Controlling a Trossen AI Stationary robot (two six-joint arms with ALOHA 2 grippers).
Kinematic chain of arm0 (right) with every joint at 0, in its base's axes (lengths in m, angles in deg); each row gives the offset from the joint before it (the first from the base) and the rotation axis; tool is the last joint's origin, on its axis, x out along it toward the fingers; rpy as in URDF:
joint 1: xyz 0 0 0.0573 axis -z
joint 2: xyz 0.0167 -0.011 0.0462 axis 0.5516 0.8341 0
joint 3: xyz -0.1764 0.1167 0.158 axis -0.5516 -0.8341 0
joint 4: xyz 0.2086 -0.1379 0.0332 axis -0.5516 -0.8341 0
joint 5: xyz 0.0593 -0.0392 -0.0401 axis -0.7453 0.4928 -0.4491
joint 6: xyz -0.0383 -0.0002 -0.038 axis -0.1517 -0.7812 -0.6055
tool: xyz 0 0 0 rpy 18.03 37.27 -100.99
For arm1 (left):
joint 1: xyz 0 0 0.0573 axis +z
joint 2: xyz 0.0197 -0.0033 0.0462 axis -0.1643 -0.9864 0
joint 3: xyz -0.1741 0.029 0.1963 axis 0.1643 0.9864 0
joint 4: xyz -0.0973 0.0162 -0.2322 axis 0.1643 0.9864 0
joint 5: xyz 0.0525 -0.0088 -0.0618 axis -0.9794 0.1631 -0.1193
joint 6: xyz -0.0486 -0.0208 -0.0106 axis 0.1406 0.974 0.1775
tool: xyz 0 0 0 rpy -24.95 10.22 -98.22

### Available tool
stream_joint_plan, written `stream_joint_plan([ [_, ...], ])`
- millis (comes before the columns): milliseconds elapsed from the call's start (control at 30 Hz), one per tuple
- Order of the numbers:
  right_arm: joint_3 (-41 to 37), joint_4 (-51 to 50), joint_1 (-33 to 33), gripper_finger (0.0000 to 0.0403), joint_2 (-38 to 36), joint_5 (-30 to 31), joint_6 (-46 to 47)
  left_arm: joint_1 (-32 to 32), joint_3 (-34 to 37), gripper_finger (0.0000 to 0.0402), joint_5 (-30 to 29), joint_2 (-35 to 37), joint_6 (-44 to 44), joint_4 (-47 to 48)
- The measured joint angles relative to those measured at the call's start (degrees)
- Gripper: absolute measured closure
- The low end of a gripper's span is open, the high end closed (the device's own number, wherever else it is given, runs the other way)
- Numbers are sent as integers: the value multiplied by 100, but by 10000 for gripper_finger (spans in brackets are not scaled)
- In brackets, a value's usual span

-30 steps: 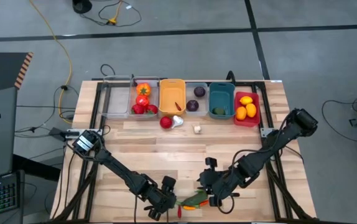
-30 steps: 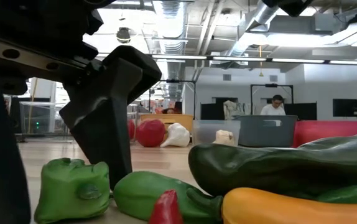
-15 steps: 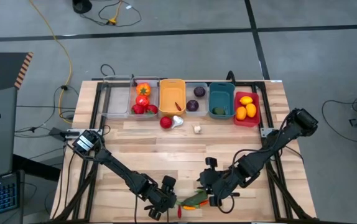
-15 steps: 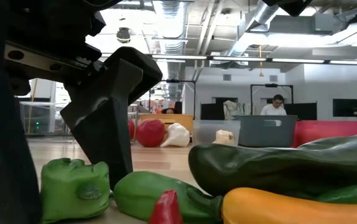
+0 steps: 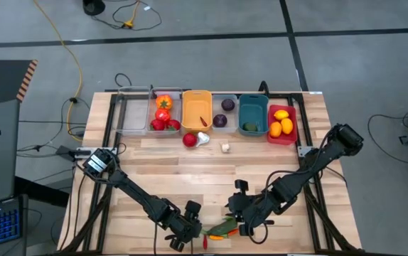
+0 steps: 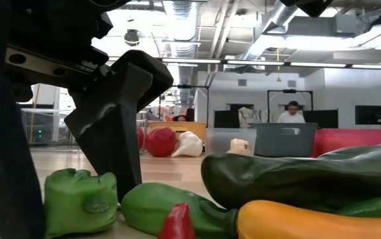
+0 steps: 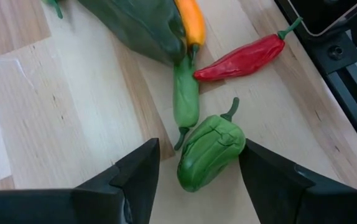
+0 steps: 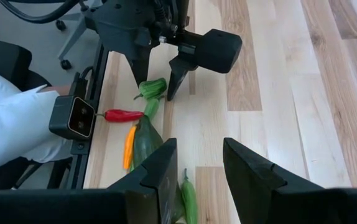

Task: Sort produce into baskets
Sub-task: Put the green chili pepper into the yellow bin

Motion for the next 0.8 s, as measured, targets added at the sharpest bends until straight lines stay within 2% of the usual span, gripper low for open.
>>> stream_joint_plan([
  [167, 0, 1, 0, 247, 0, 0, 0, 0, 0, 207, -2, 0, -2, 0],
  [500, 0, 1, 0, 247, -2, 2, 0, 5, 0, 288, -9, 6, -61, 47],
  [667, 0, 1, 2, 247, -2, 2, 0, 99, 9, 299, 42, 177, -90, 369],
  [800, 0, -20, 2, 247, -2, 4, 0, 318, 8, 300, 10, 606, -468, 790],
])
